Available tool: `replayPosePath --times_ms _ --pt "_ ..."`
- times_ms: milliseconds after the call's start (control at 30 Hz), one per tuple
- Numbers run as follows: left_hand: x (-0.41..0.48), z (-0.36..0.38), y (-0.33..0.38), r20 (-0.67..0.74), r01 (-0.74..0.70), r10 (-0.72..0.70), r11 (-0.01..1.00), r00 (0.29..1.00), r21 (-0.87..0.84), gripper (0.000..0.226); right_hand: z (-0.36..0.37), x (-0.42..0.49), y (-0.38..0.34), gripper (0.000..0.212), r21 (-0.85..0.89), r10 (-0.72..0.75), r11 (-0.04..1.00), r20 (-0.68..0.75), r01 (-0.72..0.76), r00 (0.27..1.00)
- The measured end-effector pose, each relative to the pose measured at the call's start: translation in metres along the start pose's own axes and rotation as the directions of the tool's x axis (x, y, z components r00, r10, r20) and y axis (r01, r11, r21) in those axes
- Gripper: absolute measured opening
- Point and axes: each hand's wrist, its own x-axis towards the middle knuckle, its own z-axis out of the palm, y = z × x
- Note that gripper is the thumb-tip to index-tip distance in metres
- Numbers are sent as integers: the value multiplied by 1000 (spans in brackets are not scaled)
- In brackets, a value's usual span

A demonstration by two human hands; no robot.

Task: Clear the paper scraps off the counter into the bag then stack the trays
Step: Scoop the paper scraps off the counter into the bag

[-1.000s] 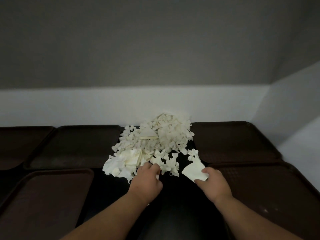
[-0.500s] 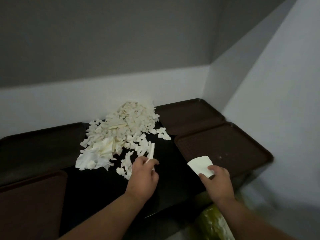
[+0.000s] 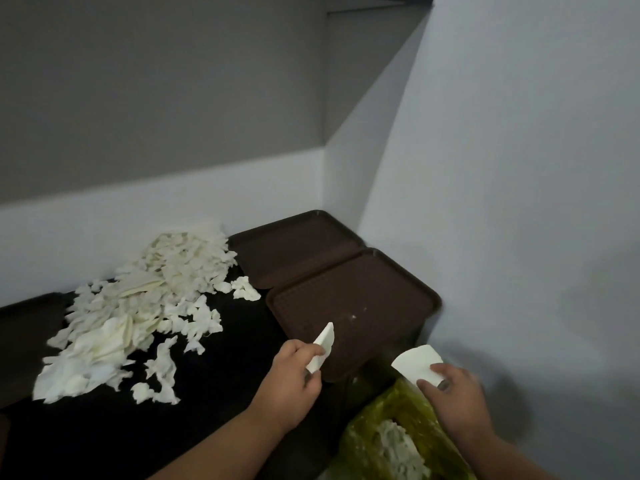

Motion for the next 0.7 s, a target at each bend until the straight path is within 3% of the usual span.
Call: replayPosePath --times_ms 133,467,567,700 --pt "23 36 34 76 8 -7 1000 997 -15 53 -24 18 31 43 -49 7 999 53 -4 999" --pt "70 116 80 227 130 -123 991 966 -19 46 -51 50 78 50 -85 96 993 248 -77 964" --pt "74 139 89 227 209 -190 976 955 -63 53 -54 55 83 45 -12 125 992 288 -127 949" --pt "77 162 108 281 297 -249 944 927 -144 35 -61 66 71 39 267 144 924 422 -274 895"
